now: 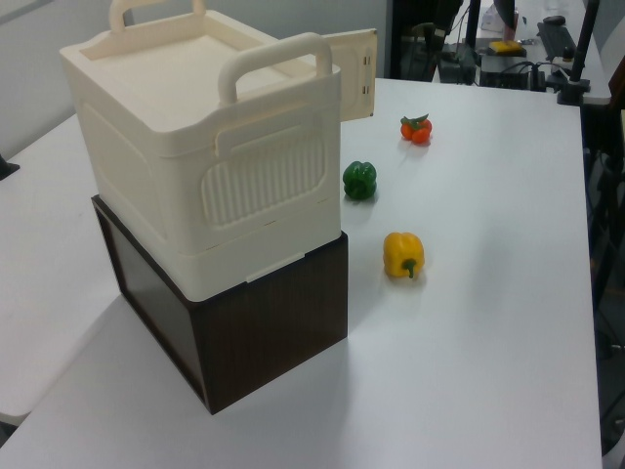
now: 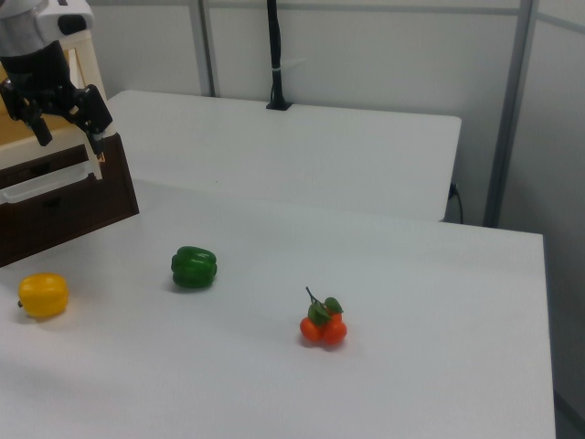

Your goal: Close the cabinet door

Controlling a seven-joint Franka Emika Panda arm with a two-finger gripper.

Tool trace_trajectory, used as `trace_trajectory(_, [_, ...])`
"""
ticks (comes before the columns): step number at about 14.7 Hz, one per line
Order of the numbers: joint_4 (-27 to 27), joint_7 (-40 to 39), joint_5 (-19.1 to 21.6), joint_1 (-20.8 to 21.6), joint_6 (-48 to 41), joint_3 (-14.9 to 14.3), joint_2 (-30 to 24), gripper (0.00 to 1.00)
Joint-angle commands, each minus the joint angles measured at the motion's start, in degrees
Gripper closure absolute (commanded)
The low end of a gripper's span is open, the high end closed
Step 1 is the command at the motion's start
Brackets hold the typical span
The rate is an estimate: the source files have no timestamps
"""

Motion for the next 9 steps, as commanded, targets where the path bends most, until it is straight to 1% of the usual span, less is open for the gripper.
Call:
trace_trajectory(1, [-1.0, 0.9, 1.5, 0.2, 0.6, -0.4, -1.0, 0.0])
trace_trajectory(5, [-1.0, 0.3, 1.5, 0.3, 0.1, -0.4, -0.9, 0.0])
trace_trajectory(6, [-1.0, 0.2, 1.5, 0.3, 0.1, -0.4, -0.9, 0.02])
trace_trajectory(7, [-1.0, 0.2, 1.6, 0.3, 0.1, -0.4, -0.9, 0.13])
trace_trajectory(8, [-1.0, 0.1, 1.6, 0.3, 0.1, -0.4, -0.9, 0.26])
trace_trajectory(9, [-1.0, -0.3, 1.5, 0.3, 0.2, -0.4, -0.9, 0.43])
